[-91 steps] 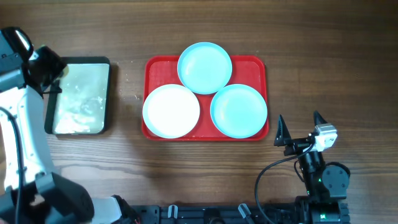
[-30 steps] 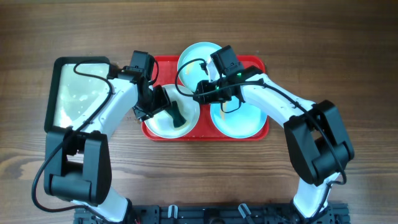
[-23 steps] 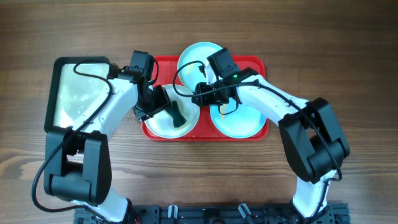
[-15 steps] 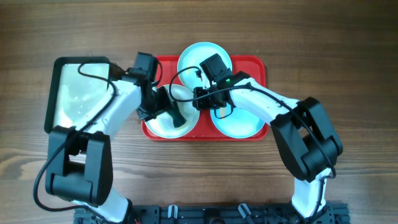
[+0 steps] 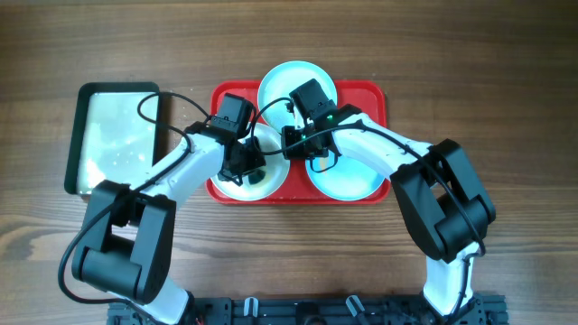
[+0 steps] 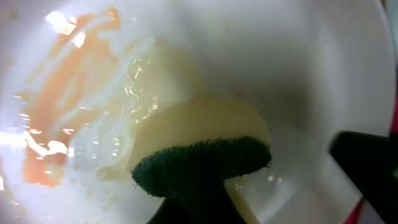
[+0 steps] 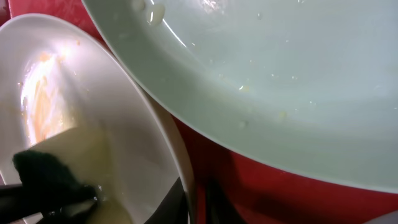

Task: Clean dirty plates on tray and stack at the side
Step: 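Scrub the white plate with the sponge in the left gripper, then lift the white plate with the right gripper and place it right of tray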

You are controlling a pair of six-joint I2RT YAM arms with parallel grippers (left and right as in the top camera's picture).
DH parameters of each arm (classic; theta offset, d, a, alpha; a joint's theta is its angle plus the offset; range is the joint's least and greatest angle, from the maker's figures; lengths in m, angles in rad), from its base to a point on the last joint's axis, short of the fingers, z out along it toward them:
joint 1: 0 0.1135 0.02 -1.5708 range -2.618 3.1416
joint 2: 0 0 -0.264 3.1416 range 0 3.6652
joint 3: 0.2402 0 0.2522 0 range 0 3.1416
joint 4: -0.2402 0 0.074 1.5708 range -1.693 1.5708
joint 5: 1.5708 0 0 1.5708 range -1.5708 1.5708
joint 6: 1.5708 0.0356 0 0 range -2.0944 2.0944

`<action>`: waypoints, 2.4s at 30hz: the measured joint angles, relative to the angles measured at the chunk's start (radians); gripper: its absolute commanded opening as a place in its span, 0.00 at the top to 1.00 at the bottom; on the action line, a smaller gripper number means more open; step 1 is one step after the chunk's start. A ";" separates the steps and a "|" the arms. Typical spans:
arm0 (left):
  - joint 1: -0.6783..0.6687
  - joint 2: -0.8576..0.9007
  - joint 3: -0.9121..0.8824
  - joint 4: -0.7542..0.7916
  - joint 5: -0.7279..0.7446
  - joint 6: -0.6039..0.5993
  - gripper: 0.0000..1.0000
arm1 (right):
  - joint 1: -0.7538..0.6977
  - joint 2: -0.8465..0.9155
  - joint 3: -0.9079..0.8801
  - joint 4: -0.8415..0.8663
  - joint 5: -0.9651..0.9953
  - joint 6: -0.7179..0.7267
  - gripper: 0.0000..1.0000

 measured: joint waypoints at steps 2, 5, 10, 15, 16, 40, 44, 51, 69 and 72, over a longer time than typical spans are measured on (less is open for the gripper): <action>-0.006 -0.005 0.000 -0.012 -0.145 0.000 0.96 | 0.000 0.000 0.000 0.000 0.000 0.000 0.91; -0.005 -0.007 0.000 -0.011 -0.375 0.001 0.96 | 0.000 0.000 0.000 0.000 0.000 0.000 0.90; -0.006 -0.007 0.008 -0.013 -0.536 0.034 0.96 | 0.000 0.000 0.000 -0.001 0.000 0.000 0.90; -0.003 -0.014 0.019 0.125 -0.124 0.049 0.96 | 0.000 0.000 0.000 0.003 -0.001 0.003 0.91; -0.003 -0.013 0.019 0.142 -0.069 0.048 0.96 | 0.000 0.000 0.000 0.003 -0.001 0.003 0.91; 0.093 -0.024 0.048 -0.130 -0.316 0.106 0.96 | 0.003 0.000 0.000 0.005 -0.015 0.003 0.95; 0.098 -0.026 0.035 -0.004 -0.094 0.106 0.96 | 0.002 0.000 0.000 0.010 -0.015 0.003 0.95; 0.098 0.008 -0.011 0.040 -0.031 0.183 0.96 | 0.002 0.001 0.000 0.008 -0.015 0.003 0.96; 0.130 -0.439 -0.027 -0.035 -0.164 0.108 0.96 | 0.002 -0.204 0.002 -0.075 0.178 -0.179 0.96; 0.132 -0.435 -0.027 -0.039 -0.177 0.106 0.96 | 0.012 -0.292 0.002 -0.098 0.310 -0.273 0.96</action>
